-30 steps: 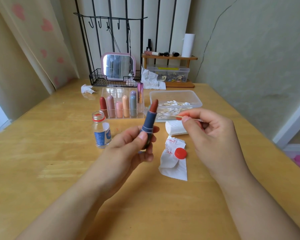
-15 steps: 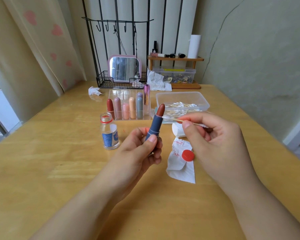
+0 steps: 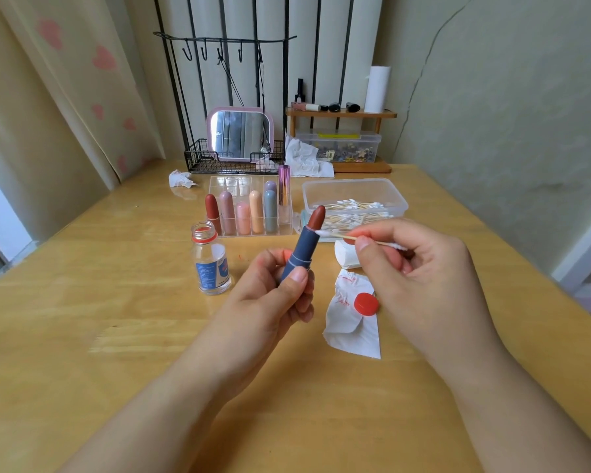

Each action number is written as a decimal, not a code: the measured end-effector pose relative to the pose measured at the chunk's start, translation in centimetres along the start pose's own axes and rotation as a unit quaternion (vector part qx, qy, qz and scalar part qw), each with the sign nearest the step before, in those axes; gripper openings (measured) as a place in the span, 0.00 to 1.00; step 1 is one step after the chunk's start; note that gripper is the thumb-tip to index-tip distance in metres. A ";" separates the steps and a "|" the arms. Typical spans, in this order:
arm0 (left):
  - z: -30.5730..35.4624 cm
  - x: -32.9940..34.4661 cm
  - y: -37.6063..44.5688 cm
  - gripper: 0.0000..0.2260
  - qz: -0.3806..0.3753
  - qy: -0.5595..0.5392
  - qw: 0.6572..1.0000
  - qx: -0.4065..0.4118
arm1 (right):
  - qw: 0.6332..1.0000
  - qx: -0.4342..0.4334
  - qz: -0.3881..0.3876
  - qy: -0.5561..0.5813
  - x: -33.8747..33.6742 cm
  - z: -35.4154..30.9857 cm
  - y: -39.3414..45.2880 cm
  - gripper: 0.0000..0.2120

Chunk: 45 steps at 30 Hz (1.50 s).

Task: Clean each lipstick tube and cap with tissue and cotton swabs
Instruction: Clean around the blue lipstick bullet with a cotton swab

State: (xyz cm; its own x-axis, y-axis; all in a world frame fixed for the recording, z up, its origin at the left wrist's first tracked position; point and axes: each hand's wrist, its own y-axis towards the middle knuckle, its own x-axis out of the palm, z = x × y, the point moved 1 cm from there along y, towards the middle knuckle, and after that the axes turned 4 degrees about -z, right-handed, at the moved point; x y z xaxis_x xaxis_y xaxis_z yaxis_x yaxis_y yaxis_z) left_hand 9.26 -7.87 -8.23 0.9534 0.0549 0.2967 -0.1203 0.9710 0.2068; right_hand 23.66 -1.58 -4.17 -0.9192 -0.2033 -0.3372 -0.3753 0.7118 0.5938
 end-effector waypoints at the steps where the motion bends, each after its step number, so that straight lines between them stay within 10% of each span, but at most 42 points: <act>1: 0.0 0.0 0.0 0.08 0.000 -0.003 1.000 0.001 | 1.000 0.002 0.003 0.001 -0.1 0.0 0.0 0.06; 45: 0.3 0.4 0.1 0.13 -0.045 -0.124 0.990 -0.045 | 0.997 0.017 -0.009 0.080 -0.6 0.5 0.5 0.09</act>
State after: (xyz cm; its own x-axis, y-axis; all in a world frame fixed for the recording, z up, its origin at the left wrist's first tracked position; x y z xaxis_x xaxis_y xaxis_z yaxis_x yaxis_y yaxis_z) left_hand 9.58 -7.78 -7.84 0.8607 -0.0813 0.5025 -0.0015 0.9868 0.1622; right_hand 24.05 -0.76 -3.99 -0.9203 -0.3193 -0.2258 -0.3908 0.7289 0.5621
